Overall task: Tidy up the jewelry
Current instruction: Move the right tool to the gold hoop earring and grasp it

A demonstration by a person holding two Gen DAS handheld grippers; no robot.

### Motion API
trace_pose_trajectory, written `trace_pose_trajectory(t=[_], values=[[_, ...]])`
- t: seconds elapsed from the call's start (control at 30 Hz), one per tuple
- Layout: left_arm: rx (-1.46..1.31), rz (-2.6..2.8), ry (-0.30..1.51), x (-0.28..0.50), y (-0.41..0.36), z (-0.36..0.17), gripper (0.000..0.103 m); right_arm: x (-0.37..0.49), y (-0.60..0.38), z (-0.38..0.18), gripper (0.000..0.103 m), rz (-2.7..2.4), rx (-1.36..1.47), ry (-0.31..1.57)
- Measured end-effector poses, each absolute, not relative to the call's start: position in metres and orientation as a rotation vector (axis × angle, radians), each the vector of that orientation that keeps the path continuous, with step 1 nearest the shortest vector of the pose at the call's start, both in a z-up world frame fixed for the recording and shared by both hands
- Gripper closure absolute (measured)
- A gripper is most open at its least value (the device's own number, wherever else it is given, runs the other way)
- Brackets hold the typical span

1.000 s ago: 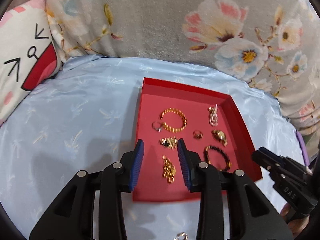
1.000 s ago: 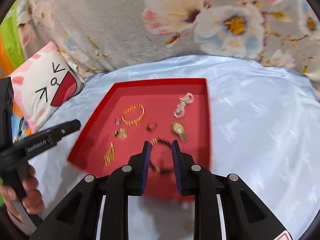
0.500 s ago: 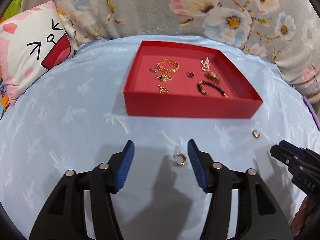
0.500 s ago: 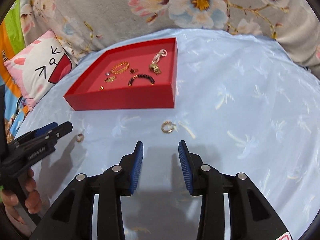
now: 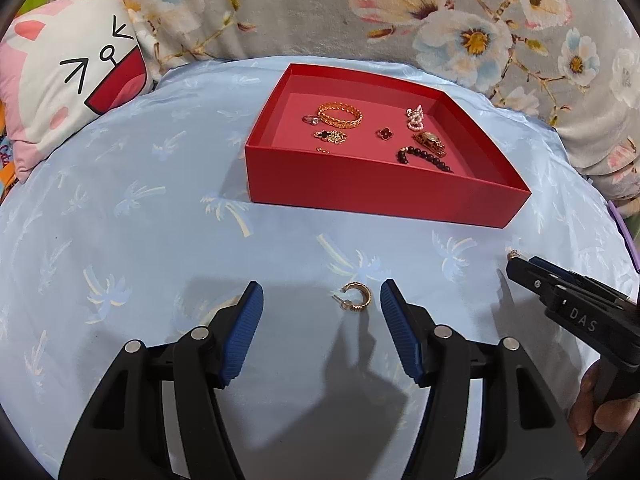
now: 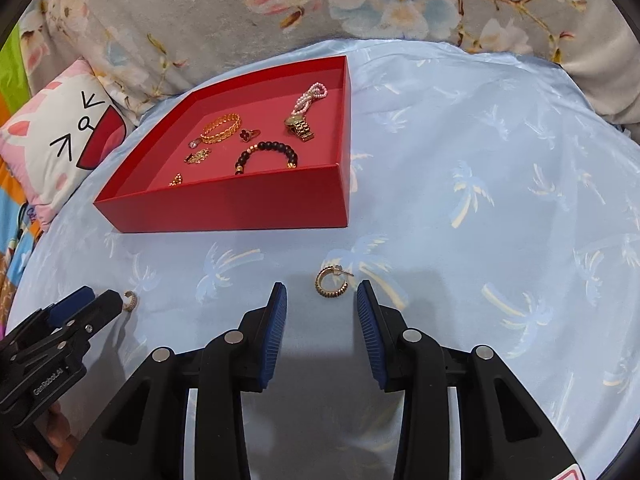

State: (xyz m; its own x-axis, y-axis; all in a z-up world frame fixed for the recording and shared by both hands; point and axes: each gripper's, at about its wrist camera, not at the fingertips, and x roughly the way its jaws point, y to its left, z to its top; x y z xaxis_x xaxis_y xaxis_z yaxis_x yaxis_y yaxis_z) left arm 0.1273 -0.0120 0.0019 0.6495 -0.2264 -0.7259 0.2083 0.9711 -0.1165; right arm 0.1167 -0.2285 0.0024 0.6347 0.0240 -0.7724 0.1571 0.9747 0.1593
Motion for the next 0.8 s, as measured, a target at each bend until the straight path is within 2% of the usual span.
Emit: trace_pose_trajectory(t=[0.13,0.47,0.8], values=[[-0.025,-0.251,0.831,0.127,-0.012,0.002,0.044,0.121,-0.229,0.002,0.069,-0.081,0.217,0.880],[-0.041,-0.260,0.843,0.129,-0.012,0.000,0.044,0.130,-0.229,0.002,0.087,-0.098,0.200,0.884],[-0.012,-0.282,0.859,0.131,-0.019,-0.001,0.045,0.121,-0.236,0.003,0.088,-0.082,0.244,0.867]])
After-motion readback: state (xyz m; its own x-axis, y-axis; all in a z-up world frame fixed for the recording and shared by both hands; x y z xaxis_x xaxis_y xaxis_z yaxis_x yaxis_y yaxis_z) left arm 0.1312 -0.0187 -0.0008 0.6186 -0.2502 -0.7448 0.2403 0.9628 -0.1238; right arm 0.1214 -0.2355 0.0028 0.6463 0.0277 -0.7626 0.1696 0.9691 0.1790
